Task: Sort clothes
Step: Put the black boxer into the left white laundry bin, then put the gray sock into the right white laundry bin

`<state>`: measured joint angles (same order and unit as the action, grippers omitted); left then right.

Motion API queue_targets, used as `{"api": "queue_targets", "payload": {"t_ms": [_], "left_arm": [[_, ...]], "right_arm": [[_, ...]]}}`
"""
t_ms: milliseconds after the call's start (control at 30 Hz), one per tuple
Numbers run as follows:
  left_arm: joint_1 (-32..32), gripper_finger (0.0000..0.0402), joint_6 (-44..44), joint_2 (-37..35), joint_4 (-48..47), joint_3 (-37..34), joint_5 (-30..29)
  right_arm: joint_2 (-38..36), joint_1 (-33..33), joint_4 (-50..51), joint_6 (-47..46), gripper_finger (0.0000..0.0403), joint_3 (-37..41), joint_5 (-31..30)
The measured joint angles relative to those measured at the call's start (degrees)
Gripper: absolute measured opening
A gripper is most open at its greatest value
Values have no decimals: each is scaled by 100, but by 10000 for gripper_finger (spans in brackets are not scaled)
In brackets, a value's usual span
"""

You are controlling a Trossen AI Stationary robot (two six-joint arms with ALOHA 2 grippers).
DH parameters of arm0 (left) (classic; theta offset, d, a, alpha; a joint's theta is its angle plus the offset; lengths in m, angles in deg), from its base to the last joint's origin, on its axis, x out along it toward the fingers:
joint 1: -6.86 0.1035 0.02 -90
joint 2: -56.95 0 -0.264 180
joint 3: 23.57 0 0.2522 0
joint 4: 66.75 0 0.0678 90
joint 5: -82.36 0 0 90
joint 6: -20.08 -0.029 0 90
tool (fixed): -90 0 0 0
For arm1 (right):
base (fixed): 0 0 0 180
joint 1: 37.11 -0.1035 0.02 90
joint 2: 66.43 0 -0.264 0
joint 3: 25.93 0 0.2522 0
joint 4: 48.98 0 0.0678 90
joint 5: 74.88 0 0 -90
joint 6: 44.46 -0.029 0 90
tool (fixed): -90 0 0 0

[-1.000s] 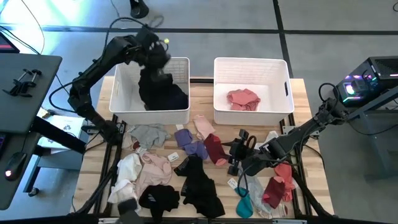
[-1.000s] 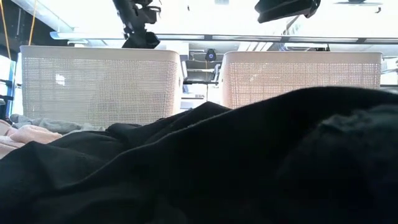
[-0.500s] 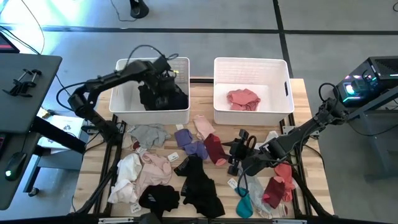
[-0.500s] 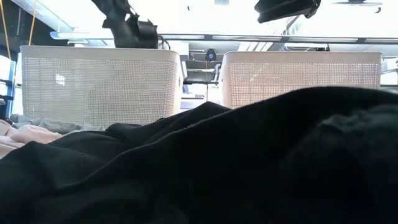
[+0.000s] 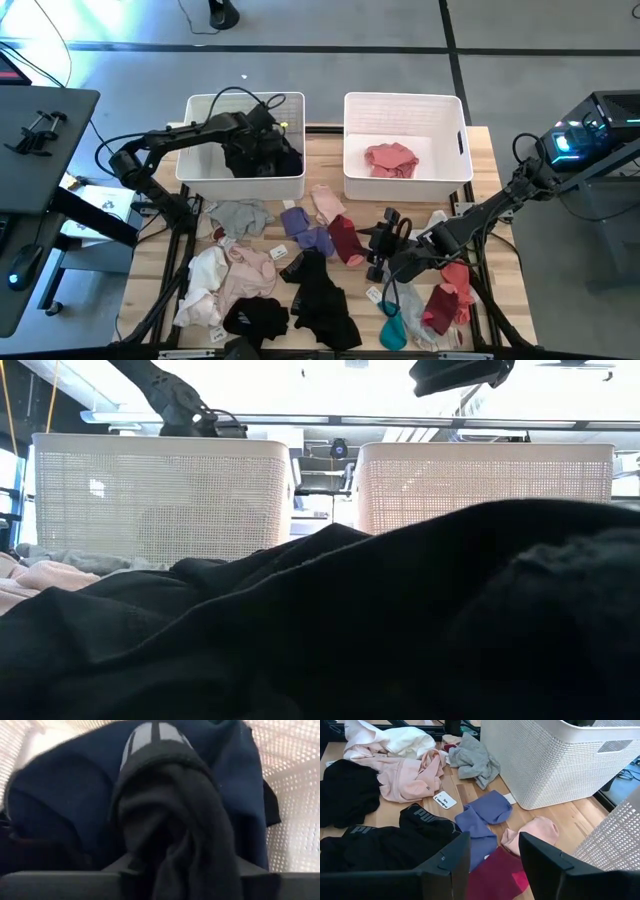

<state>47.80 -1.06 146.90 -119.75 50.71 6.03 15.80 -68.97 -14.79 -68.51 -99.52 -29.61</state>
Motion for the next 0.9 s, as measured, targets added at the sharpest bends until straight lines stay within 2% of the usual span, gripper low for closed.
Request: {"api": "queue_targets", "payload": {"t_ms": [200,500,700,900], "left_arm": [[5,173,488,-27,5,381,-577],[-279,184,613,-771,-291,1224,-587],[-1005,184,765,-1739,-166,1303,-588],[-2218,184,1012,-2426,353,1219,-641]], "right_arm": [[0,2,-9,9,156,0,0],[0,123,-2,9,156,0,20],[0,160,6,9,156,0,20],[0,160,163,-222,156,0,127]]}}
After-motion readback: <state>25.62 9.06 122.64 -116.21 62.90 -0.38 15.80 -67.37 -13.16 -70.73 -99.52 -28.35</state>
